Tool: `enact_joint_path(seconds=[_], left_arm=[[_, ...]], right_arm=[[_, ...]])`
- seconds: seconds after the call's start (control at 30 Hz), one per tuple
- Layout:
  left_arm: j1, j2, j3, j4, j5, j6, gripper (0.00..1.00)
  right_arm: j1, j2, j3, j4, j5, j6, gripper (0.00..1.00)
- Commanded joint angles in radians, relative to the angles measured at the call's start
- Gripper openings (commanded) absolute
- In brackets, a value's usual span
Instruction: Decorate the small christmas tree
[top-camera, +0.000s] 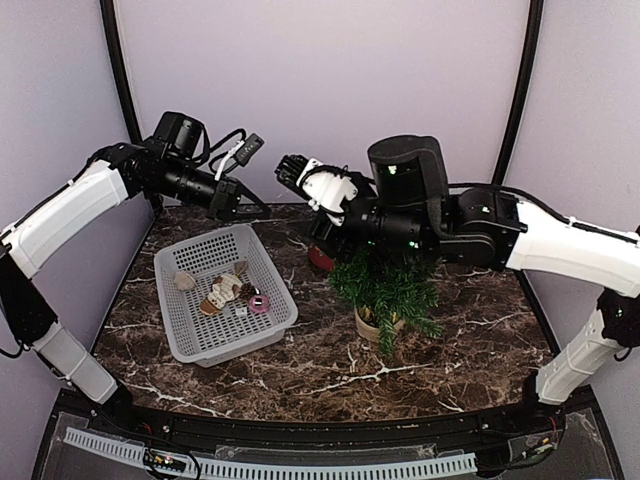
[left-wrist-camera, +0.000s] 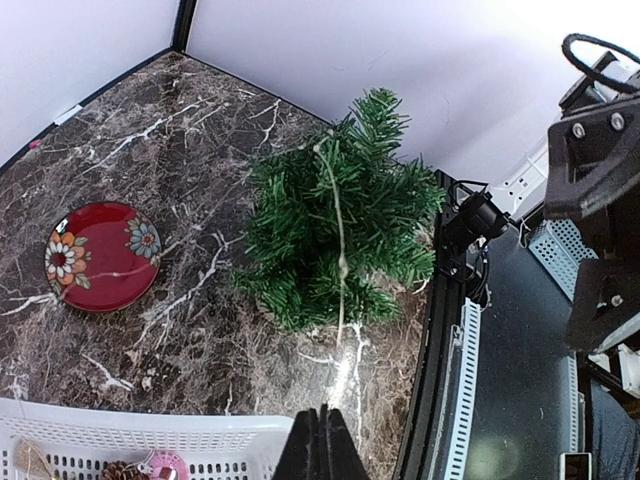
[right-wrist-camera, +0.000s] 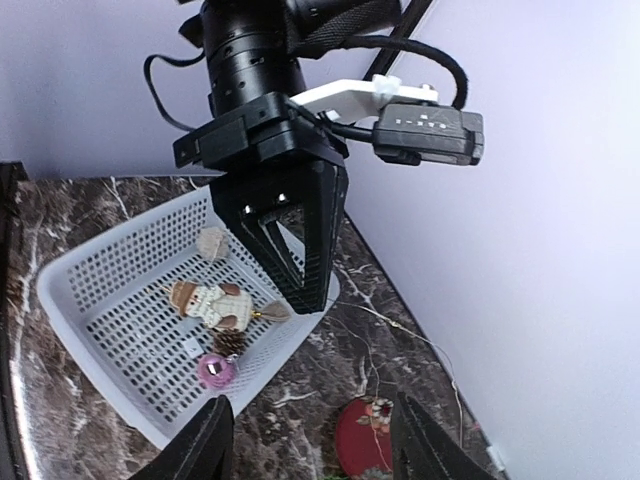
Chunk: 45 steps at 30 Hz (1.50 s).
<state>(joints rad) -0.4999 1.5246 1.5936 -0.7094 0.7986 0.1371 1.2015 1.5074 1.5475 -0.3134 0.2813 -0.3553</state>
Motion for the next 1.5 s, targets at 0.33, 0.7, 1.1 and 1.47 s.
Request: enact_joint_path(seconds=[0.33, 0.7, 1.1, 1.47], left_arm=[[-0.036, -0.073, 0.002, -0.145, 0.082, -0.029, 0.0], [-0.062, -0.05, 0.016, -0.124, 0.114, -0.09, 0.0], [-0.072, -0.038, 0.02, -0.118, 0.132, -0.113, 0.0], [-0.066, -0.126, -0.004, 0.042, 0.03, -0.215, 0.68]], right_arm=[[0.041, 0.087, -0.014, 0.258, 0.234, -0.412, 0.46], [0.083, 0.174, -0.027, 0.379, 0.359, -0.651, 0.37], [0.09, 0.195, -0.07, 0.506, 0.422, -0.778, 0.0], [0.062, 0.06, -0.128, 0.488, 0.299, -0.546, 0.0]])
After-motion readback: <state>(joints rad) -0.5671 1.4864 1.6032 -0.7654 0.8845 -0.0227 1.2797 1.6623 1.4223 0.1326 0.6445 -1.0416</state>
